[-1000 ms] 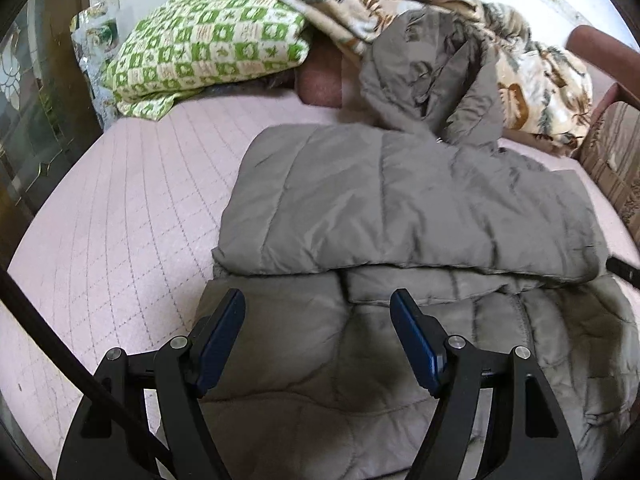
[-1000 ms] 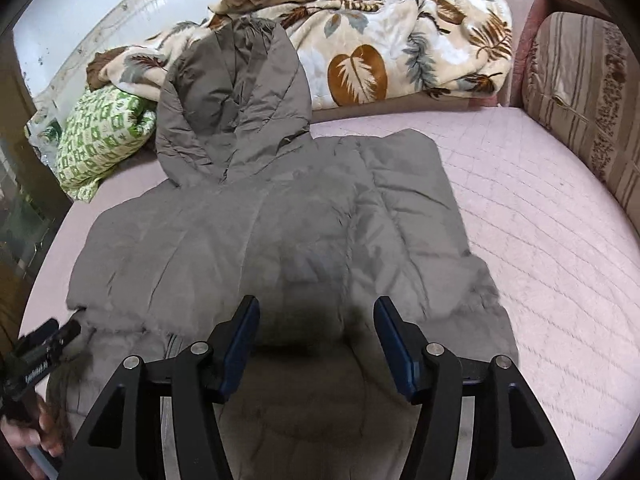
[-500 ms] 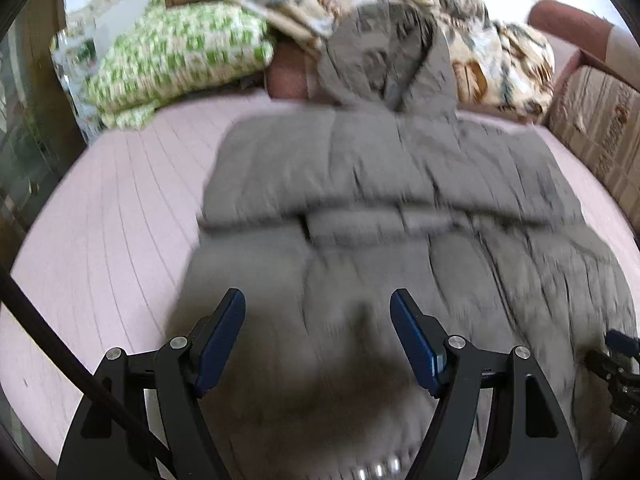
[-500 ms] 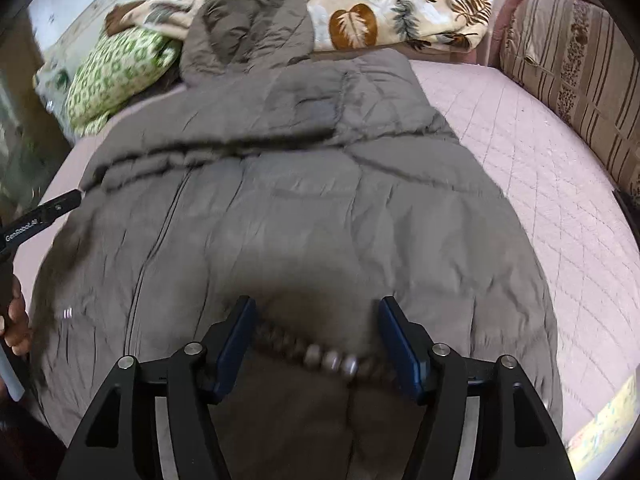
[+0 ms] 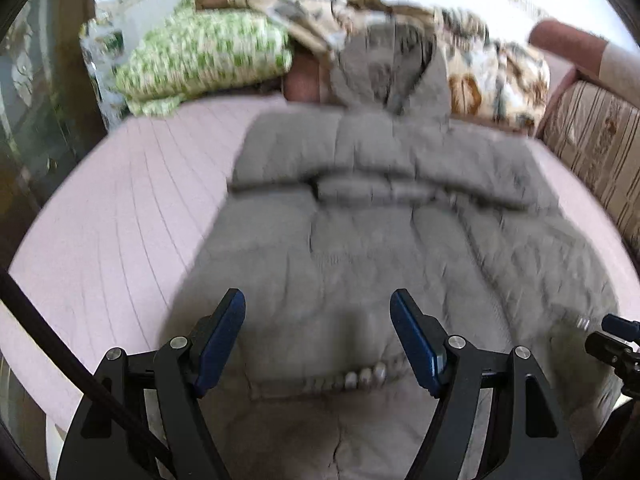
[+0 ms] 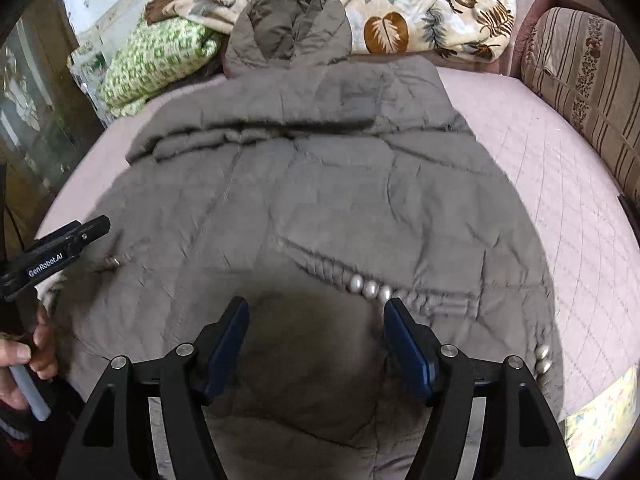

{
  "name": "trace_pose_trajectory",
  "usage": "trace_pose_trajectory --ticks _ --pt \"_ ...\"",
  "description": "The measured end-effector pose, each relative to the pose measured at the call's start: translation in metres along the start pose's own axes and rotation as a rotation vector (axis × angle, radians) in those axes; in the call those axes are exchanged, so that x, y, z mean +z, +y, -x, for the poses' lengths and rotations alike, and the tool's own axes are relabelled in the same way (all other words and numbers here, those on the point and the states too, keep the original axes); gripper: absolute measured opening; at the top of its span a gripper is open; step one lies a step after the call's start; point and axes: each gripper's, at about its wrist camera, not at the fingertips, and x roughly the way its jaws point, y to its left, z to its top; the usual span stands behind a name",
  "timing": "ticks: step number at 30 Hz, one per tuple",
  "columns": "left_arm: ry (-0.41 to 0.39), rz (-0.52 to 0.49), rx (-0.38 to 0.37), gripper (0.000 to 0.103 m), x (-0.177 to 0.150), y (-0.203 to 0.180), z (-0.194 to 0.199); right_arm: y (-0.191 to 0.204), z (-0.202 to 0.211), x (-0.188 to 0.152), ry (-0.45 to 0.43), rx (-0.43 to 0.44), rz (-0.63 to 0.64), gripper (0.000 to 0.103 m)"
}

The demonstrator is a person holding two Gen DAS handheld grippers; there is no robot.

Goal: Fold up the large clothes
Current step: 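Grasp the jacket hem with both tools and lift it toward the hood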

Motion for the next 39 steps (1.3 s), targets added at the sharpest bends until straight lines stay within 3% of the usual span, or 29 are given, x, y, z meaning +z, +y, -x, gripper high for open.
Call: trace_pose_trajectory --ticks 5,10,13,15,19,22,27,31,39 --pt "-0.121 0.022 -0.063 0.080 0.067 -0.004 0.023 0.001 0.043 0.054 -0.081 0.036 0.007 0.074" --pt "-0.180 0.040 -0.085 0.085 0.136 -0.007 0.006 0.014 0.086 0.134 -0.157 0.098 0.013 0.074" --pt "-0.187 0.055 -0.042 0.085 0.143 -0.006 -0.027 0.028 0.101 0.196 -0.184 0.182 -0.035 0.074" --pt "-0.155 0.089 -0.046 0.085 0.138 -0.001 -0.053 0.041 0.100 0.227 -0.201 0.189 -0.035 0.074" --pt "-0.154 0.096 0.003 0.085 0.132 0.002 -0.083 0.074 0.065 0.302 -0.225 0.141 0.005 0.076" --pt "-0.173 0.030 0.047 0.085 0.129 -0.005 -0.092 0.081 0.015 0.363 -0.199 0.151 -0.059 0.076" --pt "-0.200 -0.012 0.053 0.085 0.129 -0.006 -0.096 0.080 -0.068 0.449 -0.203 0.064 -0.138 0.076" --pt "-0.148 0.004 0.019 0.085 0.131 -0.006 -0.113 0.056 -0.132 0.488 -0.179 0.079 -0.260 0.076" --pt "-0.099 0.012 0.002 0.085 0.129 -0.006 -0.134 0.030 -0.206 0.535 -0.193 0.081 -0.391 0.076"
